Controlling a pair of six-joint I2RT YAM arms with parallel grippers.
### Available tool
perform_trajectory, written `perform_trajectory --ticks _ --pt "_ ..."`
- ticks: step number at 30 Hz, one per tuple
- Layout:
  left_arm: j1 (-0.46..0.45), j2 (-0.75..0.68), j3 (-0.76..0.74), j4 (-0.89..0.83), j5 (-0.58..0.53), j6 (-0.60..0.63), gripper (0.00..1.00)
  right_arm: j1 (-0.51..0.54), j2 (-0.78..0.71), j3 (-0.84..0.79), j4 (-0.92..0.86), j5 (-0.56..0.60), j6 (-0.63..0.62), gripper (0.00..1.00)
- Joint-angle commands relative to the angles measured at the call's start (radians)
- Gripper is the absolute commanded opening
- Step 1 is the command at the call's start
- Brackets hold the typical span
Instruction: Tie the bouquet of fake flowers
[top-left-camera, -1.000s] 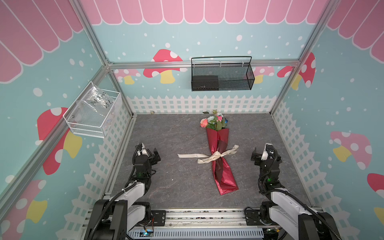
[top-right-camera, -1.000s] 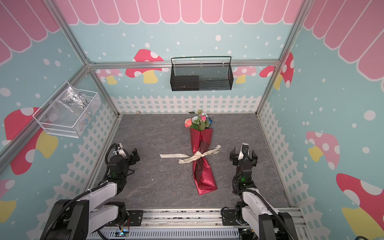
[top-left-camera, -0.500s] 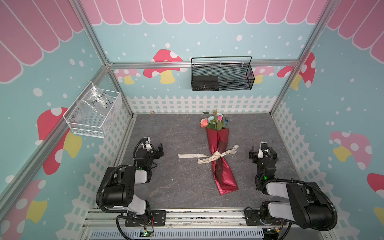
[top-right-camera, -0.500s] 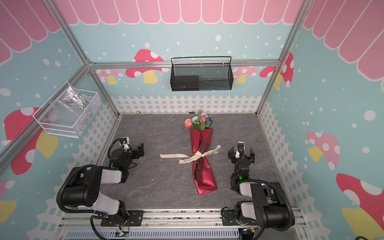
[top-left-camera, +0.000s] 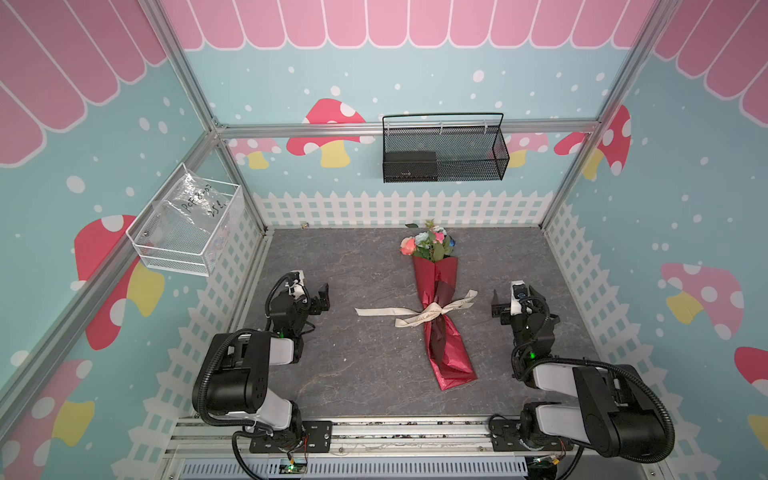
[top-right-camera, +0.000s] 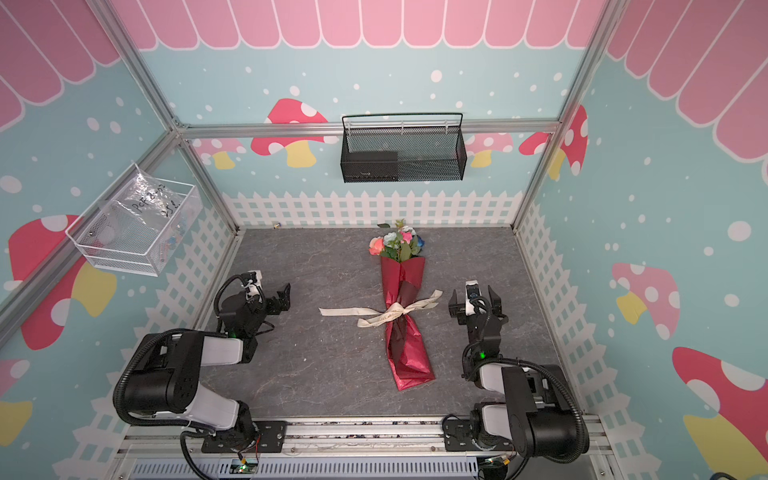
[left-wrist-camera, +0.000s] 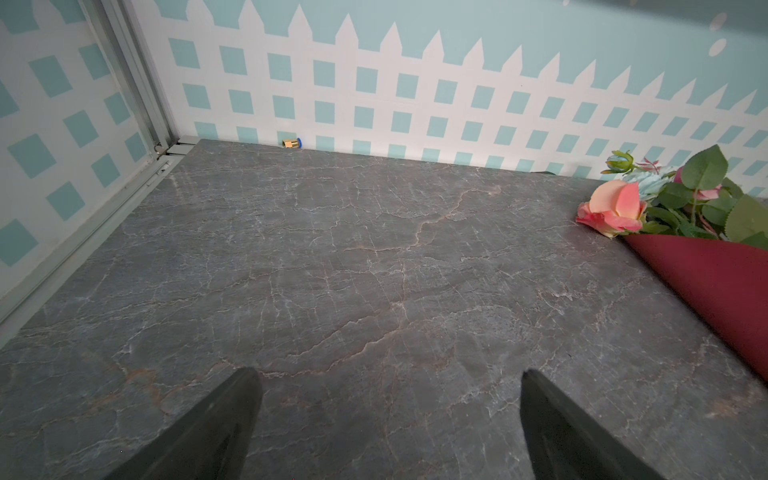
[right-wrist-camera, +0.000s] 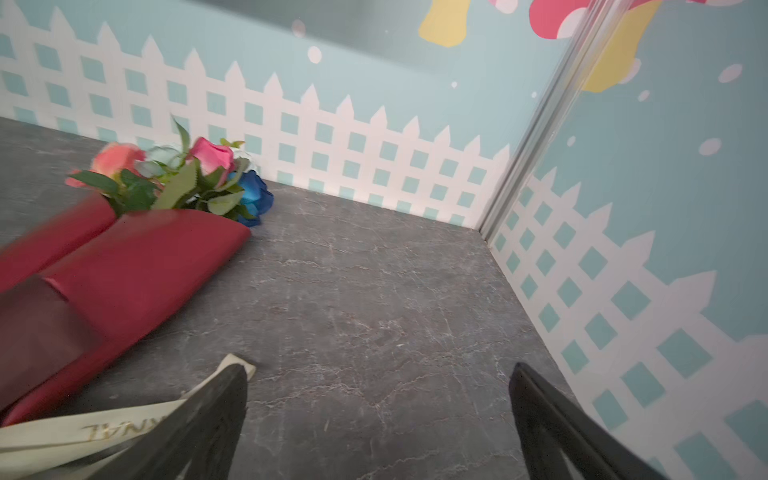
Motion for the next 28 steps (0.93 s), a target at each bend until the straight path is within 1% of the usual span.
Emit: perform_trajectory --ticks 1,3,5,6,7,8,9,10,11,13,14,15,16,18,20,28 --pt "-0.004 -0.003 0.013 0.011 0.016 0.027 0.99 -0.005 0.056 -0.039 0.186 -0.033 0.010 1.00" --pt "-0.005 -0.002 0.014 0.013 0.016 0.027 0.99 -0.011 0.138 -0.041 0.276 -0.052 0.011 1.00" --pt "-0.006 -0.002 0.013 0.012 0.016 0.027 0.99 -0.013 0.258 -0.041 0.426 -0.046 0.006 1.00" --pt "-0.005 -0.002 0.012 0.014 0.016 0.027 0.99 -0.017 0.230 -0.040 0.369 -0.048 0.016 1.00" --pt "-0.005 -0.002 0.012 0.013 0.014 0.027 0.99 -0.024 0.186 -0.024 0.266 -0.050 0.027 1.00" --pt "-0.007 -0.002 0.014 0.011 0.014 0.027 0.99 -0.039 0.195 -0.011 0.251 -0.033 0.048 1.00" --pt "-0.007 -0.001 0.014 0.011 0.013 0.029 0.99 -0.048 0.232 0.002 0.289 0.007 0.077 1.00" --pt "-0.006 -0.002 0.014 0.008 0.013 0.029 0.99 -0.049 0.223 0.026 0.229 0.049 0.099 1.00" --pt "-0.007 -0.002 0.014 0.008 0.013 0.029 0.99 -0.054 0.199 0.067 0.097 0.094 0.138 1.00" --pt "-0.007 -0.002 0.014 0.009 0.011 0.029 0.99 -0.053 0.227 0.048 0.193 0.091 0.119 1.00" --pt "-0.007 -0.002 0.014 0.009 0.011 0.029 0.99 -0.053 0.207 0.059 0.136 0.094 0.131 1.00" --pt "-0.008 -0.002 0.014 0.009 0.011 0.029 0.99 -0.053 0.203 0.061 0.126 0.094 0.132 1.00" --pt "-0.009 -0.002 0.014 0.009 0.011 0.030 0.99 -0.053 0.223 0.052 0.173 0.091 0.123 1.00" --pt "-0.008 -0.002 0.014 0.009 0.011 0.029 0.99 -0.053 0.207 0.058 0.135 0.094 0.130 1.00" --pt "-0.008 -0.002 0.014 0.007 0.011 0.029 0.99 -0.053 0.221 0.051 0.173 0.092 0.121 1.00" --pt "-0.008 -0.002 0.015 0.009 0.010 0.029 0.99 -0.053 0.216 0.053 0.161 0.093 0.123 1.00"
